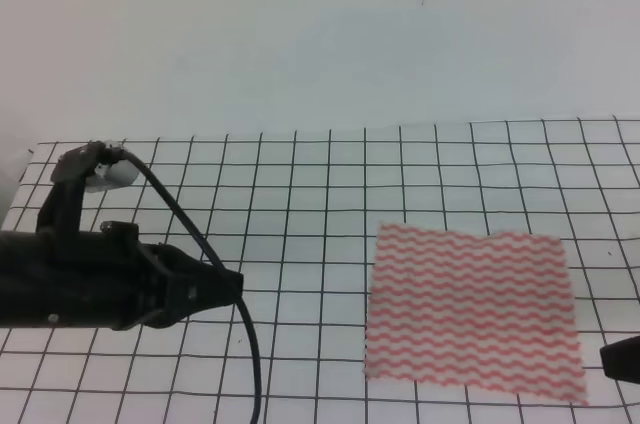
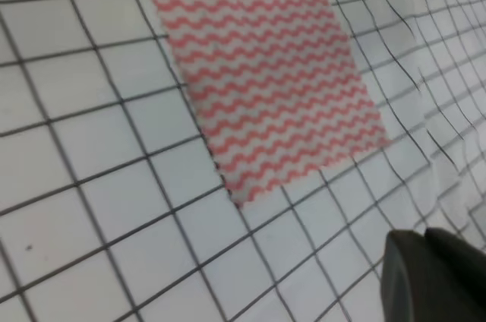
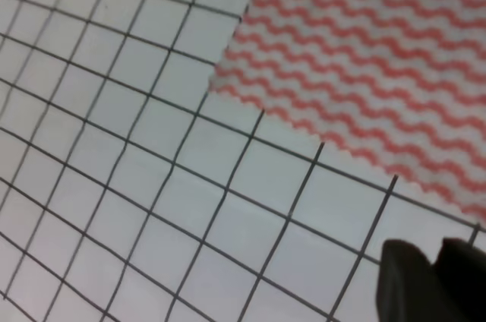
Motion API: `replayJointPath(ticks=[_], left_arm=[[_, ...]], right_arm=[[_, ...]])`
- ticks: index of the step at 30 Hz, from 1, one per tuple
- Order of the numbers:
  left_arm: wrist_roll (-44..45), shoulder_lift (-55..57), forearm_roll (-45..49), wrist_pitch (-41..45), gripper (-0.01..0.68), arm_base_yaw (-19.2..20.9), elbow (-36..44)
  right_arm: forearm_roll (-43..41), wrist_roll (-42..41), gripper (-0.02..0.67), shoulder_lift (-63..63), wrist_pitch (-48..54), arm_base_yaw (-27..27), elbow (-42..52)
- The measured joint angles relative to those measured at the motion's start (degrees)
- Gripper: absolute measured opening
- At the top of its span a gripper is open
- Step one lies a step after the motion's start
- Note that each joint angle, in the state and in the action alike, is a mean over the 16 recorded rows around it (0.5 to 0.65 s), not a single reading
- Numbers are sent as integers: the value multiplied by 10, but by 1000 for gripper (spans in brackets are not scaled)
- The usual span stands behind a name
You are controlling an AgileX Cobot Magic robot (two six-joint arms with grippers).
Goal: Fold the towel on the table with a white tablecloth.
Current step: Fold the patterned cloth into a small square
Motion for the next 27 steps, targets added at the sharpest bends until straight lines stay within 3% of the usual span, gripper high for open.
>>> replayJointPath(ticks=[13, 18, 27], left_arm=[[-14, 41, 48, -52, -1, -84, -24], [-25, 45, 60, -85, -1, -106, -24], [-32, 47, 61, -104, -1, -108, -24]], right_arm=[[-70, 113, 102, 121, -78, 56, -21], [-102, 157, 152, 164, -100, 58, -21], [-109, 186, 259, 249, -134, 59, -21]])
